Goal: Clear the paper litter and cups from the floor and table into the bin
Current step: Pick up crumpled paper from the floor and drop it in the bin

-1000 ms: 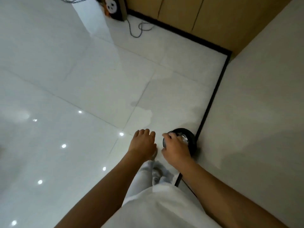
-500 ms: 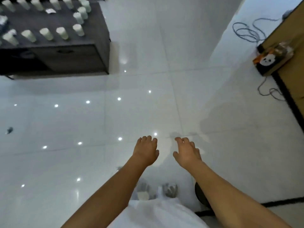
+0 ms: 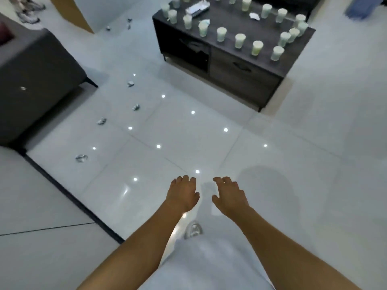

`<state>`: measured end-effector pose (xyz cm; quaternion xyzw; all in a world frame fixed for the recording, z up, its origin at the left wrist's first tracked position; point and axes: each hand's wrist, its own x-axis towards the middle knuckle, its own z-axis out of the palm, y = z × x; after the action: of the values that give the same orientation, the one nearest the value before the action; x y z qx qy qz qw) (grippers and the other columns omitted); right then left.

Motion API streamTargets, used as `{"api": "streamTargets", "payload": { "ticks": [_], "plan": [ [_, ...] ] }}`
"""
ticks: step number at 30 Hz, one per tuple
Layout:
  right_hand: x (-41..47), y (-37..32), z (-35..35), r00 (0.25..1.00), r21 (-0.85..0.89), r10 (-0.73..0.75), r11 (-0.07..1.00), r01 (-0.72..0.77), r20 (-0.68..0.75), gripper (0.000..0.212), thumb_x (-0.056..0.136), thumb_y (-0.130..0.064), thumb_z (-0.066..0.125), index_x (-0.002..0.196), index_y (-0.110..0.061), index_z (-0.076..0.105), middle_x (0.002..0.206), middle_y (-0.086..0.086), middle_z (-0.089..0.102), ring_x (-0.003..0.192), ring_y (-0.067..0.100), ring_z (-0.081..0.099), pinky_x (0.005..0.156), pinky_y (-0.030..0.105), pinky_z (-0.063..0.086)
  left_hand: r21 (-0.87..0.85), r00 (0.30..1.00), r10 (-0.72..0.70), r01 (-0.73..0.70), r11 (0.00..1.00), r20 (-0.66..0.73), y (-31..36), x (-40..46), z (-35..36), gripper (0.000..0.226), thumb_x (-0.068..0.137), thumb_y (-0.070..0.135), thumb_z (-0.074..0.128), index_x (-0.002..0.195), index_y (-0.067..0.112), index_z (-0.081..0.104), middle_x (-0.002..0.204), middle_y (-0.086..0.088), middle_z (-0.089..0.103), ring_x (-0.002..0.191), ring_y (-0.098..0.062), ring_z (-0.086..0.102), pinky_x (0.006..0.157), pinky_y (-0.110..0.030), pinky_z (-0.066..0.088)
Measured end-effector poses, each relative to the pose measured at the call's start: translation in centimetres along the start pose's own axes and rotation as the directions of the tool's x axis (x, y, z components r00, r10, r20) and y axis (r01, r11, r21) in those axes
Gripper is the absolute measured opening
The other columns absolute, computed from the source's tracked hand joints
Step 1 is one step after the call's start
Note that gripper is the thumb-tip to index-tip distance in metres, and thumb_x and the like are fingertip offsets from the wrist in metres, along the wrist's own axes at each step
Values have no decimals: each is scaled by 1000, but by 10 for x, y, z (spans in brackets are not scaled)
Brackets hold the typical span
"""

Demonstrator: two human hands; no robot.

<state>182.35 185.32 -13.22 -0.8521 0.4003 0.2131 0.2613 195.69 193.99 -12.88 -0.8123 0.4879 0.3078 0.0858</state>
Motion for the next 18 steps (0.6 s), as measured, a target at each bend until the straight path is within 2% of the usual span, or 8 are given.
{"api": "streamTargets", "payload": {
  "ticks": [5,11,18],
  "plan": [
    [61,-63,-19,990,-99,-120,987,128,78,54,94,-30,49,144,-24,30,141,5,38,122,28,44,94,40,42,-140,985,-170,167,976,-15,-75,9,-19,45,96,36,43,132,9,43,127,-11,49,118,-28,46,102,-35,34],
    [138,-118,-47,960,-184,-228,949,257,164,52,92,-28,51,141,-23,34,138,5,40,120,28,45,93,40,43,-259,943,-332,325,909,18,-132,41,-42,49,97,38,42,136,10,41,129,-11,49,119,-28,46,100,-34,36],
    [243,-187,-101,896,-256,-367,868,427,250,55,91,-26,52,143,-22,33,140,7,39,122,29,44,94,41,42,-448,860,-508,469,761,38,-193,92,-92,49,96,38,42,136,9,42,130,-11,49,120,-28,45,101,-34,36]
  ]
}}
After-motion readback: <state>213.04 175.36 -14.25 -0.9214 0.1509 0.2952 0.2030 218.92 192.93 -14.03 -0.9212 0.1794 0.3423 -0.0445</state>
